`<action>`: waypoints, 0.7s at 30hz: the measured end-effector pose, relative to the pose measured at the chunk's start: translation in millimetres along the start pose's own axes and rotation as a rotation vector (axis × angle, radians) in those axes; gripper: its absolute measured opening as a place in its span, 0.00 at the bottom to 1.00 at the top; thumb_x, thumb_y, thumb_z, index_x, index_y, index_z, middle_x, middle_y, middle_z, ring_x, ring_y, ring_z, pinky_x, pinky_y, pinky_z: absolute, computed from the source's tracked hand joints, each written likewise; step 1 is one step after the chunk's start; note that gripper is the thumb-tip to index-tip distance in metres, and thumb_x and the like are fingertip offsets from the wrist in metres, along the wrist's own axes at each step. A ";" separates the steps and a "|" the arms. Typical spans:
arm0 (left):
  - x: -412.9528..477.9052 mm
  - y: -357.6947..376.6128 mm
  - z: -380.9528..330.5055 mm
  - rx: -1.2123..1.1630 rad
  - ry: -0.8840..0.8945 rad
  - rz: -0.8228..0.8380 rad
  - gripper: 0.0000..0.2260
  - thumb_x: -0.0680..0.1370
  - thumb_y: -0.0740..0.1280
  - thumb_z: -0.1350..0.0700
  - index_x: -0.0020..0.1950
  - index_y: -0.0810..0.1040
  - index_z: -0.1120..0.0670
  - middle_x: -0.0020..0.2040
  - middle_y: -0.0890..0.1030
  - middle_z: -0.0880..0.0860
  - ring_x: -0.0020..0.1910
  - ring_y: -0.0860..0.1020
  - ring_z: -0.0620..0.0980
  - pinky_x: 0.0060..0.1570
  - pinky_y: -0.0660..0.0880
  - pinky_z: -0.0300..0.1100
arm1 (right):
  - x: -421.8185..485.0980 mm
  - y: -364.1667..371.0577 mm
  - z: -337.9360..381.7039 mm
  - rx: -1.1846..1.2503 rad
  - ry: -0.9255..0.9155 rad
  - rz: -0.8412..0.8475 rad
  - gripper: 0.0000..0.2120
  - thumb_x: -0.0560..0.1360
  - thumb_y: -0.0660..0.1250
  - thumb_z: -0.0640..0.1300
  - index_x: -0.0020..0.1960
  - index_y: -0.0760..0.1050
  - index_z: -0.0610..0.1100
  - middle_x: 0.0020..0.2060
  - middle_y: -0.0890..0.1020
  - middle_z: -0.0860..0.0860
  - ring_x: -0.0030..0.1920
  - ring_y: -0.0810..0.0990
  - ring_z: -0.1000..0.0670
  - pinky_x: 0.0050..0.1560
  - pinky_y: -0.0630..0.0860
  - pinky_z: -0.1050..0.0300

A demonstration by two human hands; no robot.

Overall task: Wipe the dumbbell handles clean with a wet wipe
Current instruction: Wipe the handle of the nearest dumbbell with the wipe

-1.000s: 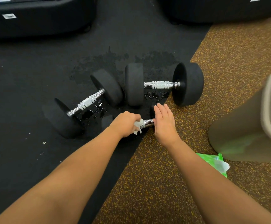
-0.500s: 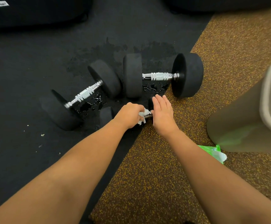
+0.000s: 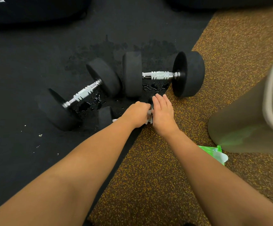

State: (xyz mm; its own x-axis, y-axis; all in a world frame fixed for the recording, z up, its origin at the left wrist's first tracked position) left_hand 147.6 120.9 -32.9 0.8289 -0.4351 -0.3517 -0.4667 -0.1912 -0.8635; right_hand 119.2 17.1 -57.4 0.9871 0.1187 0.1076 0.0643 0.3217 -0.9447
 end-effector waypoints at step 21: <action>2.9 -1.8 21.0 0.069 -0.107 0.142 0.14 0.82 0.56 0.54 0.61 0.73 0.60 0.59 0.77 0.59 0.59 0.74 0.57 0.54 0.71 0.49 | -2.0 1.6 -1.7 0.024 -0.003 -0.032 0.24 0.76 0.62 0.39 0.70 0.63 0.34 0.69 0.67 0.37 0.70 0.62 0.35 0.71 0.59 0.43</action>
State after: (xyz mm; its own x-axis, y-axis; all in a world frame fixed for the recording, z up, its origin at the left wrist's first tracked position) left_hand 157.3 138.5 -39.9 0.7860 -0.3565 -0.5051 -0.5621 -0.0720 -0.8239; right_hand 117.6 15.8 -59.7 0.9842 0.1105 0.1387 0.0924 0.3478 -0.9330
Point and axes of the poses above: each hand's wrist, its own x-axis towards the middle knuckle, its own y-axis out of the palm, z = x × y, the point moved 4 cm from there along x, towards the middle knuckle
